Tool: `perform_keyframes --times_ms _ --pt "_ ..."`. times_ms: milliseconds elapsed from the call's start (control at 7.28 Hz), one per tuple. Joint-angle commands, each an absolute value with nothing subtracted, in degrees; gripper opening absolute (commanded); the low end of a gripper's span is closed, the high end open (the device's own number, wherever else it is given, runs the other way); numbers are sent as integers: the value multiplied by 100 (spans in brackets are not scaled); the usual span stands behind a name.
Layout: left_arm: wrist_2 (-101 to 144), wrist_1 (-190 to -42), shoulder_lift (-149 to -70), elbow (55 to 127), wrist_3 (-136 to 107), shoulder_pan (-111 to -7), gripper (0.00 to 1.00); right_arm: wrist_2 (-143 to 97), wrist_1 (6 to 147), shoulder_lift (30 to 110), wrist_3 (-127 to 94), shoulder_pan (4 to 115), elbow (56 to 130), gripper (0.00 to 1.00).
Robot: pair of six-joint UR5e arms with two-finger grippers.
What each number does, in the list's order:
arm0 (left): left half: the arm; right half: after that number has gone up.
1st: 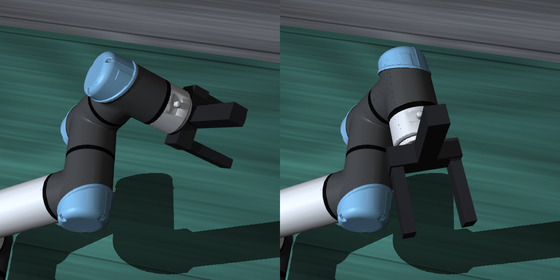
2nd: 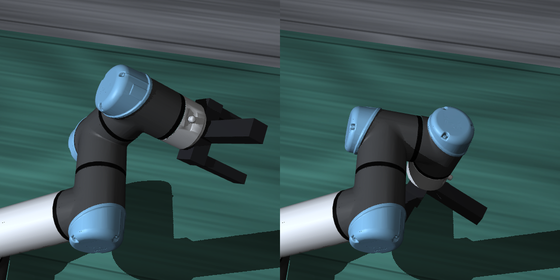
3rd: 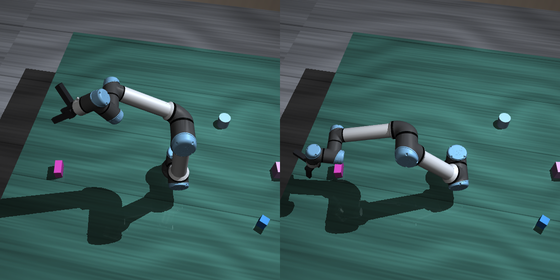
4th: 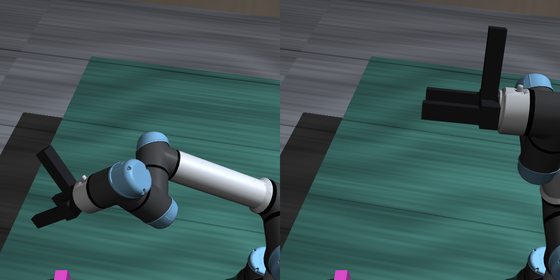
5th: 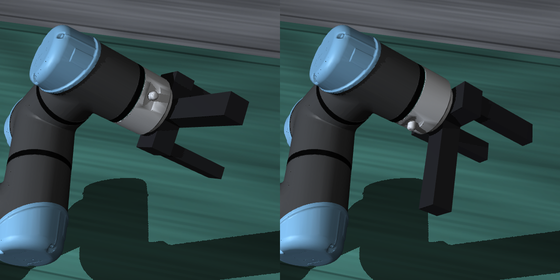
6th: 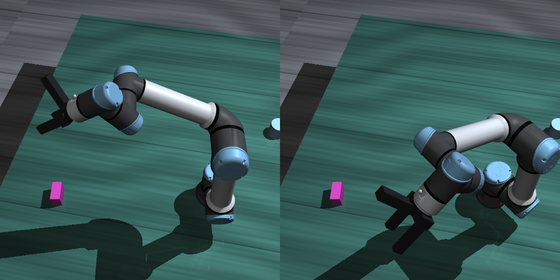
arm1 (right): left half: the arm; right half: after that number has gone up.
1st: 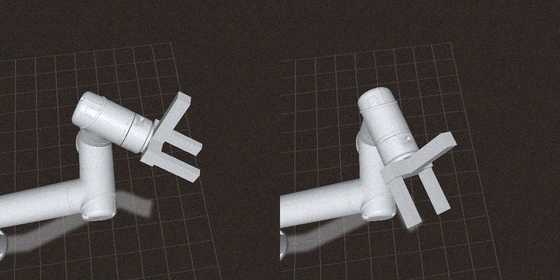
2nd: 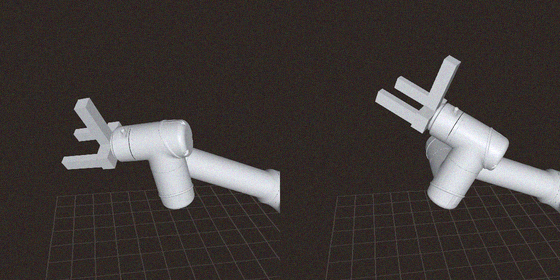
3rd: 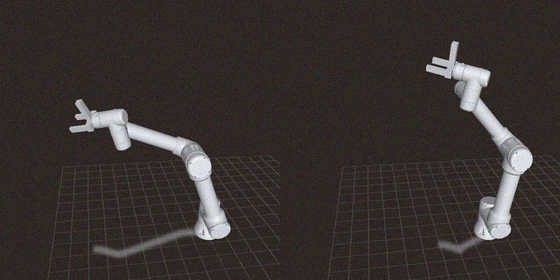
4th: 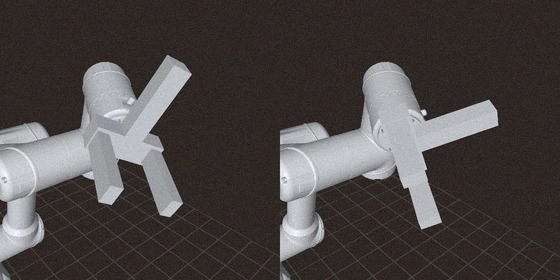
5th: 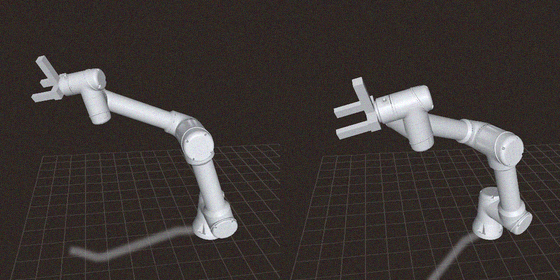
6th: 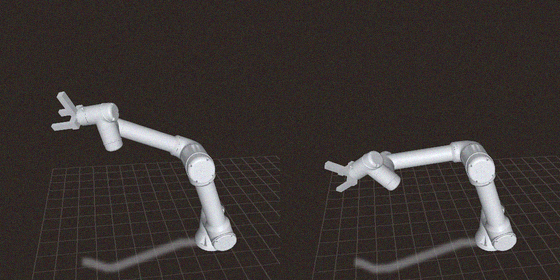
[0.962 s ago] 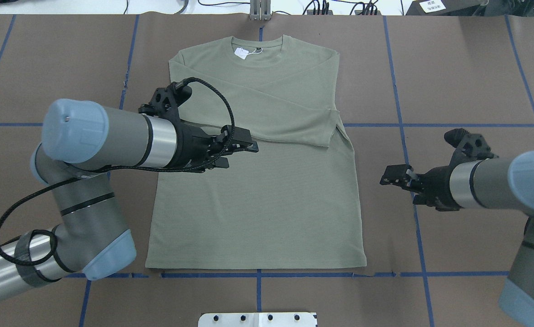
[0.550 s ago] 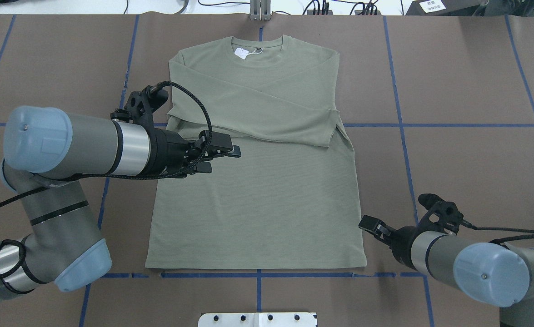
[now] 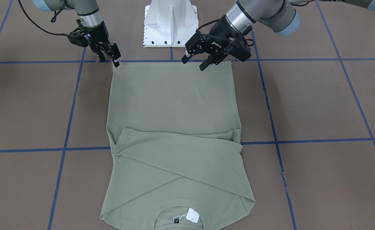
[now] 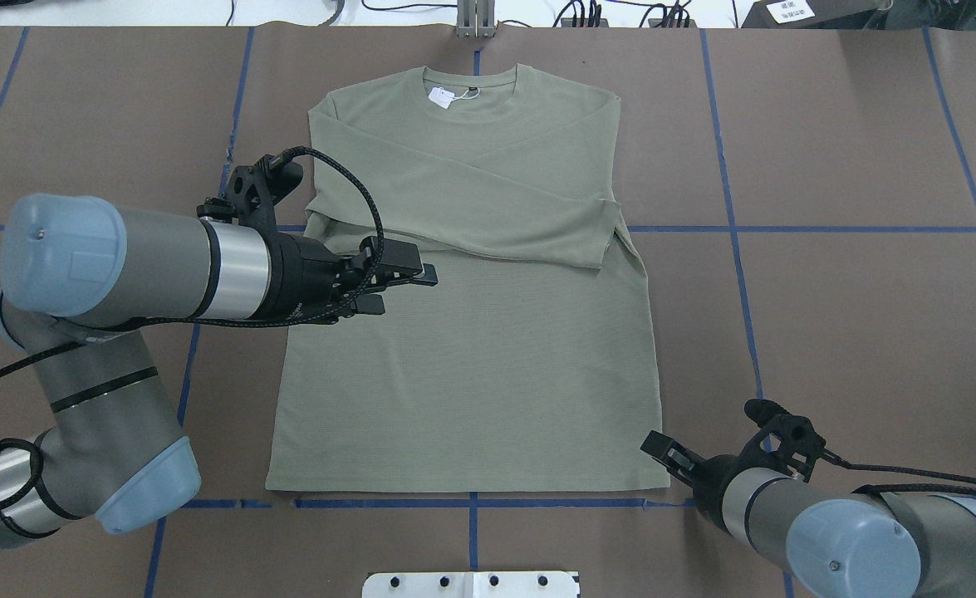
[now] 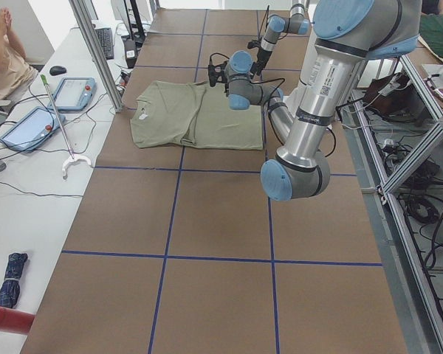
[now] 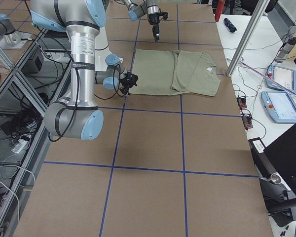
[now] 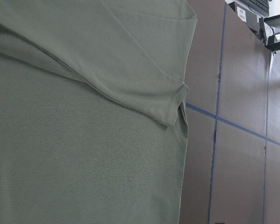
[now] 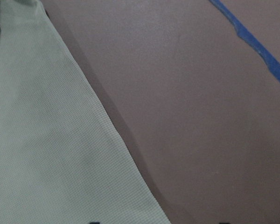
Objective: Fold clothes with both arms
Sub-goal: 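Move both grippers down to the hem corners nearest the robot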
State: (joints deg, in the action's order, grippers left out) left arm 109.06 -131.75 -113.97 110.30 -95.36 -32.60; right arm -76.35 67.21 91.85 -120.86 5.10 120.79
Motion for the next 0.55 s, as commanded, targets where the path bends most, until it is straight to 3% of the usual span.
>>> perform_keyframes --times_ms 0,412 --pt "10898 -13175 -11338 11039 -9536 -3270 87 -7638 7022 8939 -12138 370 12041 86" --pt "10890 -13175 -11250 11100 -9536 -3270 87 -7638 7031 8930 -12138 378 11874 80"
